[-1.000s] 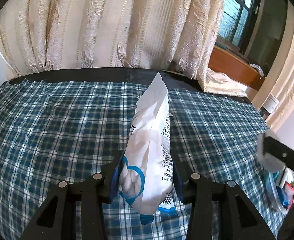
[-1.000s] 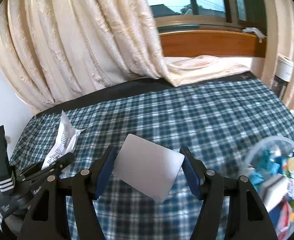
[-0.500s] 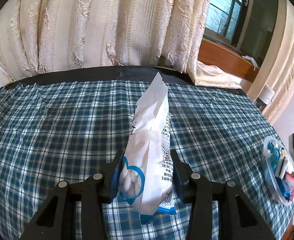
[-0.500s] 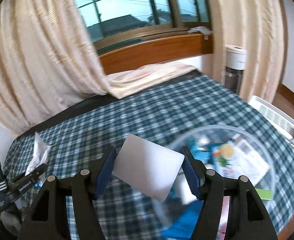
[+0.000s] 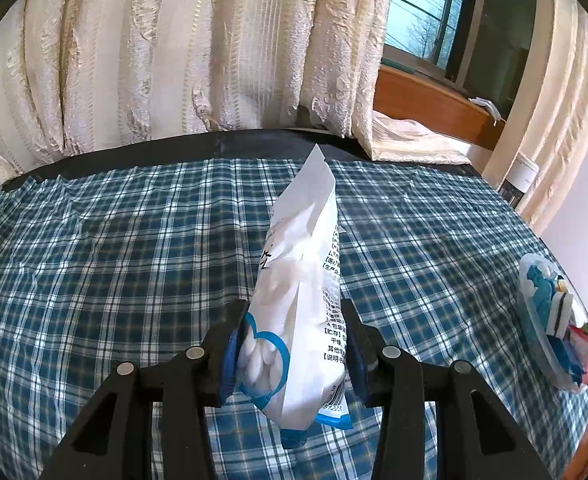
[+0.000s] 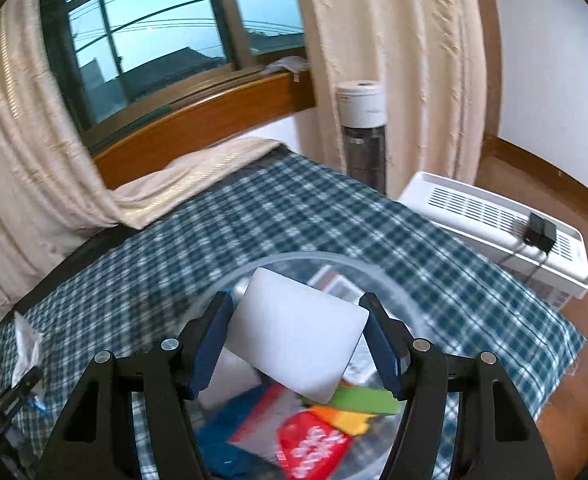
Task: Organize objects
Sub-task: 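Carry the white box over the clear bowl with the right gripper, then lower the white box into the bowl and open the right gripper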
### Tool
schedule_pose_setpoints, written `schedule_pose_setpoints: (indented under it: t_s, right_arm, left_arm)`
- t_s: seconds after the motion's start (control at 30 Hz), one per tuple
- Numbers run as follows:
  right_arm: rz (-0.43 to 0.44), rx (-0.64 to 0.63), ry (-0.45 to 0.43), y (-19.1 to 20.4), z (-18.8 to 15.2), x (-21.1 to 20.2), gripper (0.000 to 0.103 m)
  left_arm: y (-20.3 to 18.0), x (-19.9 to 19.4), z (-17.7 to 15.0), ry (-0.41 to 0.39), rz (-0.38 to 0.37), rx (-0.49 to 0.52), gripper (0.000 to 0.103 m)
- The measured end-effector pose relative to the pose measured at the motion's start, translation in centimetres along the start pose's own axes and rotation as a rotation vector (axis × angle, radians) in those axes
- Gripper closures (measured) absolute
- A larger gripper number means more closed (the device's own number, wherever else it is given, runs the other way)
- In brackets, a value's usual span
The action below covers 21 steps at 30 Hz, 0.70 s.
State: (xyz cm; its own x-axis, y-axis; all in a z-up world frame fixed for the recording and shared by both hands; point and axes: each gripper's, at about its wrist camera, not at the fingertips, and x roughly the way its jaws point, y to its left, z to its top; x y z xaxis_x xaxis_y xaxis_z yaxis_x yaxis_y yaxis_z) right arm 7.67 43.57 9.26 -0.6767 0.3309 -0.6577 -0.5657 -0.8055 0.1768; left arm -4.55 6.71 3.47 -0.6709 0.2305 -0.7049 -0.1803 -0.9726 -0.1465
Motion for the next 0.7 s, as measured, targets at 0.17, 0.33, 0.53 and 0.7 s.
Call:
schedule_pose_setpoints:
  t_s: [0.17,0.33,0.53,0.7]
  right_arm:
    - [-0.018,0.013,0.016,-1.5,0.0,1.0,0.037]
    - [-0.032,0.010,0.027,-2.0,0.1,2.1,0.037]
    - [-0.058,0.013,0.071,-2.8,-0.2,3.8,0.037]
    - [-0.052,-0.011,0.110,-2.5,-0.8,4.6,0.036]
  left_arm:
    - [-0.3,0.0,-0.2,0.000,-0.002,0.010,0.056]
    - [-0.4,0.0,-0.3,0.003,-0.003,0.019,0.056]
    - [-0.5,0.1,-0.4,0.005,-0.006,0.025,0.056]
    - [-0.6,0.3,-0.4,0.011,-0.009,0.029,0.056]
